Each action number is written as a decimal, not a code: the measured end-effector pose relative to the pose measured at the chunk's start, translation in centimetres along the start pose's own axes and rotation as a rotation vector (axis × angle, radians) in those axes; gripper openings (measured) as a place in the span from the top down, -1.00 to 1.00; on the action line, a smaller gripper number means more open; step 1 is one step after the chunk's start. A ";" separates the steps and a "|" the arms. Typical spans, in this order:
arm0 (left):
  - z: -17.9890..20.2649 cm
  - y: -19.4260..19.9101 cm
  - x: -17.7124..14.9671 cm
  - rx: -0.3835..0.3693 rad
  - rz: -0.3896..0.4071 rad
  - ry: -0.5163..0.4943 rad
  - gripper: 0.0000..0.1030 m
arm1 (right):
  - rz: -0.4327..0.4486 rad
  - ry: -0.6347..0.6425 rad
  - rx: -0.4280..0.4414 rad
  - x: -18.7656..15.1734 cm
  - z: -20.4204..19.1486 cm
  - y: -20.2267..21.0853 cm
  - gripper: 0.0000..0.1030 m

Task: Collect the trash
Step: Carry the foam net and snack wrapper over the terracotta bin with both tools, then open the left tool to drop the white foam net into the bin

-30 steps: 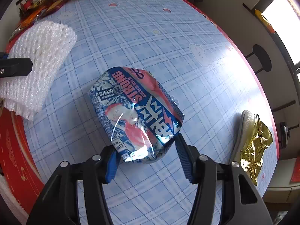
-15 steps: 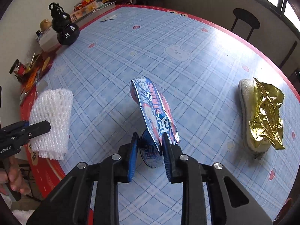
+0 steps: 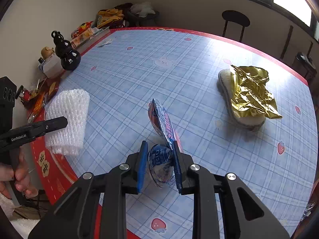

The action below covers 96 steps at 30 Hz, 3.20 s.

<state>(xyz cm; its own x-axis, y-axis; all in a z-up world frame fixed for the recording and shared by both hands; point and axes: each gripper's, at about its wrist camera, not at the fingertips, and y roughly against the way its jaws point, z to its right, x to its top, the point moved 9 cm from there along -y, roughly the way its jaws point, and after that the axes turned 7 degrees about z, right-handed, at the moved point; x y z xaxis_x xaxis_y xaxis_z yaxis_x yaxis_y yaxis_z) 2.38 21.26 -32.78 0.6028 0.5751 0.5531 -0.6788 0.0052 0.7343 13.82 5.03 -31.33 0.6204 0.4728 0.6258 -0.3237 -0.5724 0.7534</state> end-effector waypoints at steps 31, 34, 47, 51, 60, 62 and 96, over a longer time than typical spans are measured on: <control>15.6 -1.0 -0.8 -0.165 -0.046 -0.251 0.32 | 0.220 -0.157 -0.191 -3.1 11.7 14.4 0.63; 18.5 -1.1 -1.0 -0.197 -0.050 -0.293 0.32 | 0.246 -0.187 -0.220 -3.8 13.8 16.4 0.63; 33.7 -3.0 -4.0 -0.352 -0.089 -0.474 0.32 | 0.312 -0.317 -0.424 -10.3 26.0 26.4 0.63; 38.0 -3.8 -5.7 -0.394 -0.118 -0.525 0.32 | 0.328 -0.375 -0.480 -12.6 30.1 29.2 0.63; 48.1 -7.4 -10.8 -0.478 -0.195 -0.645 0.32 | 0.359 -0.466 -0.579 -17.1 37.4 34.6 0.63; 50.5 -8.5 -12.1 -0.500 -0.217 -0.667 0.32 | 0.360 -0.479 -0.595 -18.0 38.6 35.4 0.63; 58.8 -14.2 -14.1 -0.525 -0.244 -0.668 -0.39 | 0.242 -0.646 -0.578 -22.9 47.7 30.4 0.63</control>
<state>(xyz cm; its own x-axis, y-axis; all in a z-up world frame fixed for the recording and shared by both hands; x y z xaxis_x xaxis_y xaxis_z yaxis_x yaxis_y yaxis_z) 28.20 -35.01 -27.83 0.7636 -0.0888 0.6396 -0.5049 0.5352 0.6772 23.85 -55.15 -32.40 0.7127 -0.1859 0.6764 -0.6984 -0.0982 0.7089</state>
